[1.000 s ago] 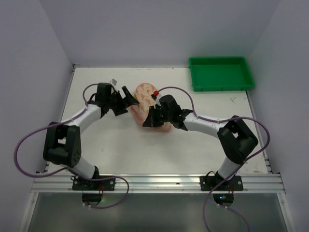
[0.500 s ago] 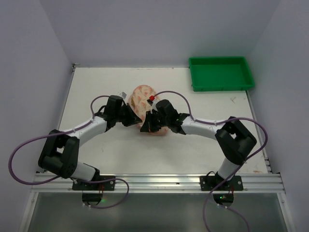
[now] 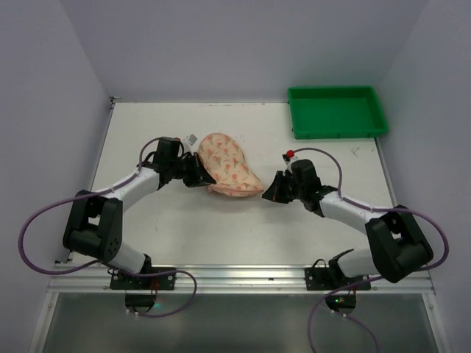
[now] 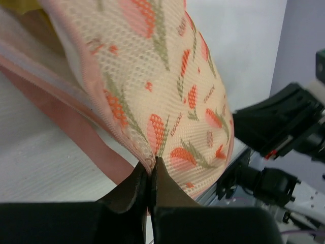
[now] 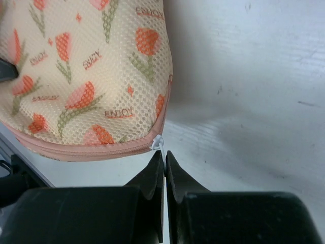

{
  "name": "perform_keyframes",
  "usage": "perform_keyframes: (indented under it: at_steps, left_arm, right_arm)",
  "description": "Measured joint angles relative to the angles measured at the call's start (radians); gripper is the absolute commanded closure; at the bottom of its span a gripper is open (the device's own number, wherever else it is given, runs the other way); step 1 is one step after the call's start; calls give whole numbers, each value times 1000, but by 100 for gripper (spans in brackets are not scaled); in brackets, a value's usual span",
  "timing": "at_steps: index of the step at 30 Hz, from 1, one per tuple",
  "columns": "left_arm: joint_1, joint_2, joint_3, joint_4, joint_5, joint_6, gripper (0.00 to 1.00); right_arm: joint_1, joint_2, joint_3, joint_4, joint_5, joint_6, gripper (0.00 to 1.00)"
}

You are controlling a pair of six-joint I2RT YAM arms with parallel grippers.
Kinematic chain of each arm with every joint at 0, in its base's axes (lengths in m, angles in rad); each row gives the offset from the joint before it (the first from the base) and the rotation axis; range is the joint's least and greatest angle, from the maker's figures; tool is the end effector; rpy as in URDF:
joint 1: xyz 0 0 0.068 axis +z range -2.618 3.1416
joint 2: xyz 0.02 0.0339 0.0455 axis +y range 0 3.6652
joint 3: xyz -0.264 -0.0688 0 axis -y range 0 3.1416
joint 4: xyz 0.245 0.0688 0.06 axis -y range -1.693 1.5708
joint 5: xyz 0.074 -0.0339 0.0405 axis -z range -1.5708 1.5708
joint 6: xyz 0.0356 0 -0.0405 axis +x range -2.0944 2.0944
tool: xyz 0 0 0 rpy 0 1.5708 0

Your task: Unzip the laundry bag and remove the bra

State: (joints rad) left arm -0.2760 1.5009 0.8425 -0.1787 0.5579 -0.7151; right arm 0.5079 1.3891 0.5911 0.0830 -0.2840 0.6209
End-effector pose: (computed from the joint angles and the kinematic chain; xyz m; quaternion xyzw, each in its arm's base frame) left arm 0.2853 -0.1004 0.1970 -0.0991 0.8973 -0.3901 0.1811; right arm 0.2293 0.1390 0.1687 -0.0078 0.9026 0.3285 0.2782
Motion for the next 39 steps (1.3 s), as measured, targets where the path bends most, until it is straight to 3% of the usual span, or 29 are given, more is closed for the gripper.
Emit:
perform_keyframes:
  at_steps: [3, 8, 12, 13, 15, 16, 17, 18, 20, 26, 30, 39]
  left_arm:
    - [-4, 23, 31, -33, 58, 94, 100]
    - [19, 82, 43, -97, 66, 214, 100]
    - [49, 109, 43, -108, 40, 219, 67]
    - [56, 109, 43, -107, 29, 212, 48]
    - [66, 103, 45, -106, -6, 198, 24]
    - [66, 94, 45, -114, -34, 185, 10]
    - [66, 77, 45, -124, -63, 179, 7]
    - [66, 52, 44, -137, -95, 167, 5]
    - [66, -15, 44, -153, -153, 158, 5]
    - [66, -137, 68, -144, -262, 178, 14]
    - [66, -52, 132, -123, -259, 212, 22]
    - [66, 202, 232, -49, -197, 254, 34]
  right_arm:
    - [-44, -15, 23, -8, -23, -12, 100]
    - [-1, 43, 95, -24, -51, -38, 100]
    - [114, 93, 140, -49, -47, -53, 100]
    - [141, 101, 145, -54, -47, -53, 96]
    - [180, 103, 146, -69, -47, -42, 77]
    - [191, 101, 146, -81, -39, -37, 57]
    - [196, 95, 146, -98, -24, -28, 27]
    - [198, 85, 145, -124, -7, -19, 19]
    - [198, 41, 143, -184, 41, -16, 1]
    - [198, -190, 143, -327, 176, -17, 1]
    - [198, -299, 145, -365, 230, -20, 1]
    - [196, -320, 146, -384, 268, -22, 1]
